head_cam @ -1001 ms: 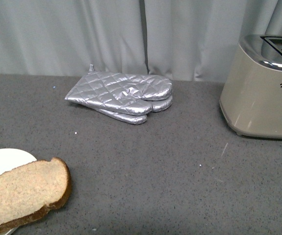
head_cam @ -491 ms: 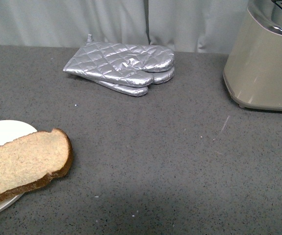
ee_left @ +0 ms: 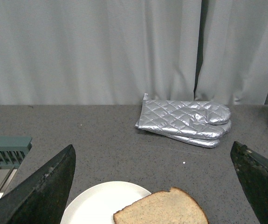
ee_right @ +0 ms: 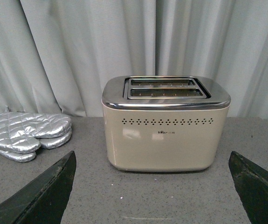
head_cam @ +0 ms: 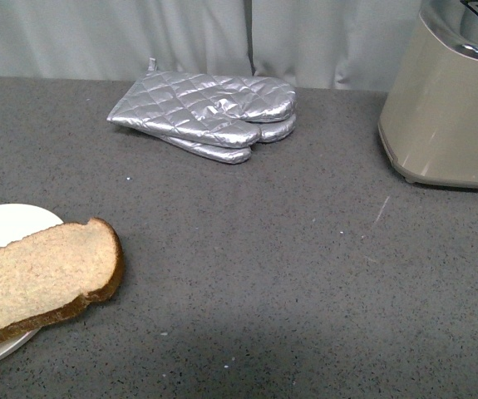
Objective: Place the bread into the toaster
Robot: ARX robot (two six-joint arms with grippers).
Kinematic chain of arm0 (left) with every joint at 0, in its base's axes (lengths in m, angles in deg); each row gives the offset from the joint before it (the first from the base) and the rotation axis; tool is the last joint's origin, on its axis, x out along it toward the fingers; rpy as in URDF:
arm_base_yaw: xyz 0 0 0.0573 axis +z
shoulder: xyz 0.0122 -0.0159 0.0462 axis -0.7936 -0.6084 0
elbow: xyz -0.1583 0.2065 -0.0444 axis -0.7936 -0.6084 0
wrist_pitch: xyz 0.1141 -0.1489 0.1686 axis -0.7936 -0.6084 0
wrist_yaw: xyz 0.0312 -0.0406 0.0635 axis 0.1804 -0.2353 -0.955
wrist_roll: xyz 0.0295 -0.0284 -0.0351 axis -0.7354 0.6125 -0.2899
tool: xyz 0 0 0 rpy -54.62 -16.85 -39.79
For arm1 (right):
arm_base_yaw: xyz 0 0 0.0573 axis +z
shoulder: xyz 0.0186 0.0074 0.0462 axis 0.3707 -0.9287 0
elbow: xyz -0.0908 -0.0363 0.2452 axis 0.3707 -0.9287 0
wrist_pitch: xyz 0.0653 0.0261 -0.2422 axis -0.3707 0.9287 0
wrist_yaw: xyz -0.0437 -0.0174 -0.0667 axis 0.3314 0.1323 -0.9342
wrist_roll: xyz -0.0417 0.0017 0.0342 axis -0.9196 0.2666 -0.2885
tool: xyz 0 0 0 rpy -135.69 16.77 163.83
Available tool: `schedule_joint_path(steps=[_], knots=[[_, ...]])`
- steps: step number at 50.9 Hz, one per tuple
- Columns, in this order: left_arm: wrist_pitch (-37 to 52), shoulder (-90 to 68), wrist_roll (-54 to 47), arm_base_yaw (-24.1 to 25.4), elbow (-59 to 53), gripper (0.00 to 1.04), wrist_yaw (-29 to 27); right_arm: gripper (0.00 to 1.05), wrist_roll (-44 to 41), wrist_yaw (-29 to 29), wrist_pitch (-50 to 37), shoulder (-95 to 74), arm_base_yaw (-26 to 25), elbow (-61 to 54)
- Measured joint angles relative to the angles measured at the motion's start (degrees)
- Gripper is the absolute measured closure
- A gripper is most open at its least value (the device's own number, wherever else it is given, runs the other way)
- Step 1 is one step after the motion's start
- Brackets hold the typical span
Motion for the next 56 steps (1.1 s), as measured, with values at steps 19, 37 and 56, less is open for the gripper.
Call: schedule_joint_path(steps=[19, 37, 56], knots=[[-12.9, -17.0, 30.6, 11.6, 5.3, 0.07, 27.9, 0.09, 0.0, 0.0, 0.0, 0.0, 0.0, 0.0], [28.1, -74.2, 38.8, 23.4, 21.8, 0.07, 35.6, 0.09, 0.0, 0.0, 0.0, 0.0, 0.0, 0.0], [15.4, -104.6, 15.4, 34.2, 42.8, 0.07, 38.5, 0.09, 0.0, 0.0, 0.0, 0.0, 0.0, 0.0]])
